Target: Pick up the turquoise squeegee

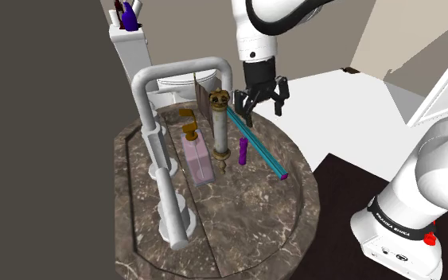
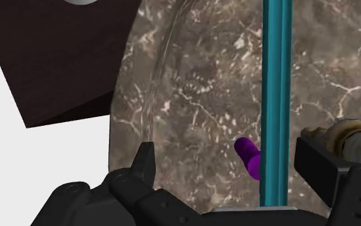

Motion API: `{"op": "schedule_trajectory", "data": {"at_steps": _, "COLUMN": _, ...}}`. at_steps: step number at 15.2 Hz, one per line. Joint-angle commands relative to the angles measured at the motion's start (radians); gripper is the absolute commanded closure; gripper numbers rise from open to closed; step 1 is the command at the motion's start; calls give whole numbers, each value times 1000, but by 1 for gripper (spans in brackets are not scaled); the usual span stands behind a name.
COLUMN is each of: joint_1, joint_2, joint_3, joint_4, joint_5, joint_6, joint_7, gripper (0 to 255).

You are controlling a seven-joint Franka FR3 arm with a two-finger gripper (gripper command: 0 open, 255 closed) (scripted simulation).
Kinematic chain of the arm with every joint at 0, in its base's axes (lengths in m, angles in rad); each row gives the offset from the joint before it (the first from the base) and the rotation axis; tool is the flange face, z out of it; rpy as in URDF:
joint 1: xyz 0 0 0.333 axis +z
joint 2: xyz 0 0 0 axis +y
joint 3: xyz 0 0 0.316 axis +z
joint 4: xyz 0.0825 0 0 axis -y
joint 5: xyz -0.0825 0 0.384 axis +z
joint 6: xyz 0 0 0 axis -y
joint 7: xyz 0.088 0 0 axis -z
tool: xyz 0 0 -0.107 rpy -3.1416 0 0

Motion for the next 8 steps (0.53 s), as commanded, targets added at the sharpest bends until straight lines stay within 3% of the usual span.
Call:
{"op": "schedule_trajectory", "data": {"at_steps": 1, "joint_1": 8, "joint_2": 90, "joint_3": 15, "joint_4": -2, "joint_5": 46, "joint_6": 178, "joint_7": 16, "gripper": 0}}
{"op": "schedule_trajectory", "data": {"at_steps": 8, "joint_1": -21, "joint_2": 118, "joint_3": 50, "joint_4": -50, "joint_5": 52, "joint_6": 255, "joint_7": 7, "gripper": 0}}
